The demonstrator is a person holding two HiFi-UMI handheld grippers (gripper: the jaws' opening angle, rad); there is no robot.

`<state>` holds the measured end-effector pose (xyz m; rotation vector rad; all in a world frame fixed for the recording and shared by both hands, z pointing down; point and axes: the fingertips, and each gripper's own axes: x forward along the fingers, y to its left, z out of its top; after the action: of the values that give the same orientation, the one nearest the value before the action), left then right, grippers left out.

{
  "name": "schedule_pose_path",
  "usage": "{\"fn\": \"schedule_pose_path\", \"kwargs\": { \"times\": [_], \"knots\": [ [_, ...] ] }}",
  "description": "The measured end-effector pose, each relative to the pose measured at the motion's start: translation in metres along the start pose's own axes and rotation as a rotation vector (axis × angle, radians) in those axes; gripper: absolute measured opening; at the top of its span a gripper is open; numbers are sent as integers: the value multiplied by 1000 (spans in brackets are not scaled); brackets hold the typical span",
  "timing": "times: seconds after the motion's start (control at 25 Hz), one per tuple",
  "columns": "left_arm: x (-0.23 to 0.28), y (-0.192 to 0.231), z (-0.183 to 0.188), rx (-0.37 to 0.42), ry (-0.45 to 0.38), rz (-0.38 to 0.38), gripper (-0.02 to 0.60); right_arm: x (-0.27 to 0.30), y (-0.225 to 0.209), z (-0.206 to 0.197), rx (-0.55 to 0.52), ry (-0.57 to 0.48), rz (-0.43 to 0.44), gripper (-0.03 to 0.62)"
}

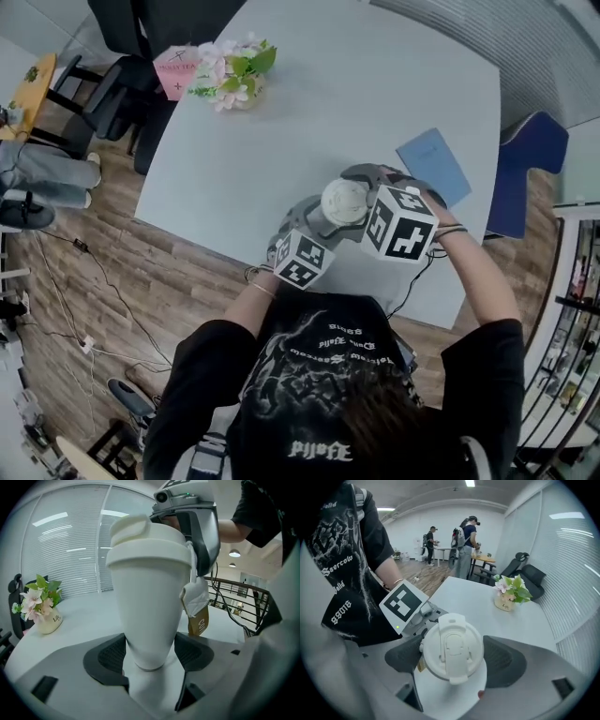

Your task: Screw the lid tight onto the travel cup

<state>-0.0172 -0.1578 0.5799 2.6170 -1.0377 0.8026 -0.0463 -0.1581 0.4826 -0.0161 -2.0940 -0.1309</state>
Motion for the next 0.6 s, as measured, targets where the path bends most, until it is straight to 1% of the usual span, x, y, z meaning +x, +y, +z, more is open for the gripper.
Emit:
{"fn": "schedule_pose_path", "kwargs": {
  "times": [0.12,0.28,0.4,0.6],
  "knots": [
    [-1,-1,0,5,-4,3,347,-1,-2,1,105,-17,-58,413],
    [0,-1,0,29,-1,-17,347,-2,-6,-1,241,-27,-146,413],
    [1,-1,1,45,5,-30,347,-4,-9,-1,302,-52,-187,413],
    [0,-2,2,64,7,-24,347,-6,-10,-2,379,-50,-241,413]
  ]
}}
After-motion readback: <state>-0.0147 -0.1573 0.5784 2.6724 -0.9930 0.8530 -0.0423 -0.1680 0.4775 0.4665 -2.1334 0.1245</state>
